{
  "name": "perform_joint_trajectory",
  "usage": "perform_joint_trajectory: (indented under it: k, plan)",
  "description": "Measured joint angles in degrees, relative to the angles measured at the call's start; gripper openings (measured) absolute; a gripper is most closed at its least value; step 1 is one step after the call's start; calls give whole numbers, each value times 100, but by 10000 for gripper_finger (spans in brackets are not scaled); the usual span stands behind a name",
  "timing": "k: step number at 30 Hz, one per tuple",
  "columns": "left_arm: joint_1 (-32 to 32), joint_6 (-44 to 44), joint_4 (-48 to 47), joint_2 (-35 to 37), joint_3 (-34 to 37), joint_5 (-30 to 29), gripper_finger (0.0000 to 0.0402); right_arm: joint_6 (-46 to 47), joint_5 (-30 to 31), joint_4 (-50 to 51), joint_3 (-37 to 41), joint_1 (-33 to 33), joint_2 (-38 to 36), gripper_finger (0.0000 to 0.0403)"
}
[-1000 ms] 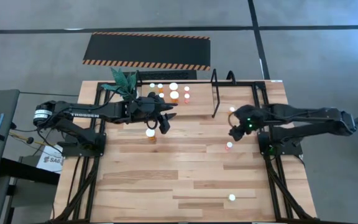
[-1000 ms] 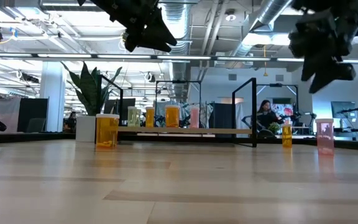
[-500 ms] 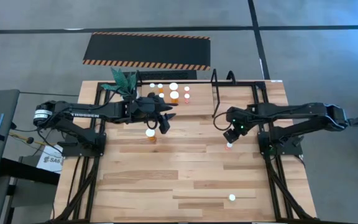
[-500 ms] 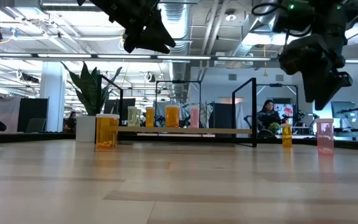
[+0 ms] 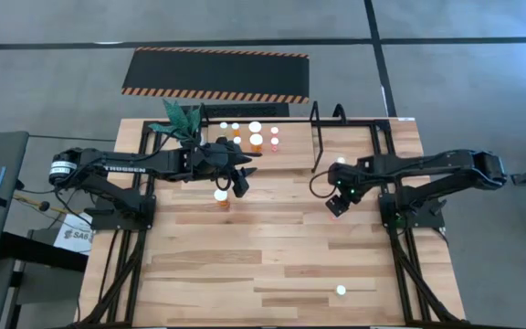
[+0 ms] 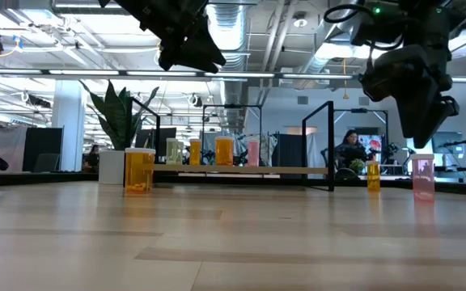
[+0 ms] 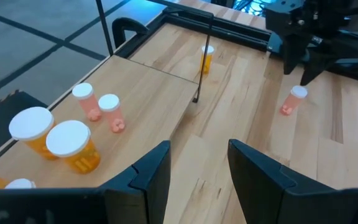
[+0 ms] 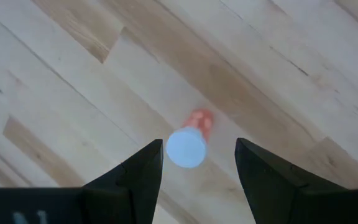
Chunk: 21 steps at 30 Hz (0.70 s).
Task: Pick and place medicine bottles onto shelf by color
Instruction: Put the pink pill bottle on the shelf aligned with the other pink pill bottle
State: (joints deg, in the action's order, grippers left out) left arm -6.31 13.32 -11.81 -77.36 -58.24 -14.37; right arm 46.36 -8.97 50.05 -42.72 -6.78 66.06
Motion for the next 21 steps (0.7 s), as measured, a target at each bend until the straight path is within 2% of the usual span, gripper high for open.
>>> perform_joint_trajectory:
  k: [10, 16, 21]
  plan:
    - [0, 0, -55, 0, 0, 0, 147, 228, 185, -273, 2, 373, 0, 225]
    - [0, 0, -81, 0, 0, 0, 147, 227, 757, -262, 2, 702, 75, 225]
    - [0, 0, -83, 0, 0, 1, 147, 226, 859, -314, 4, 949, 306, 225]
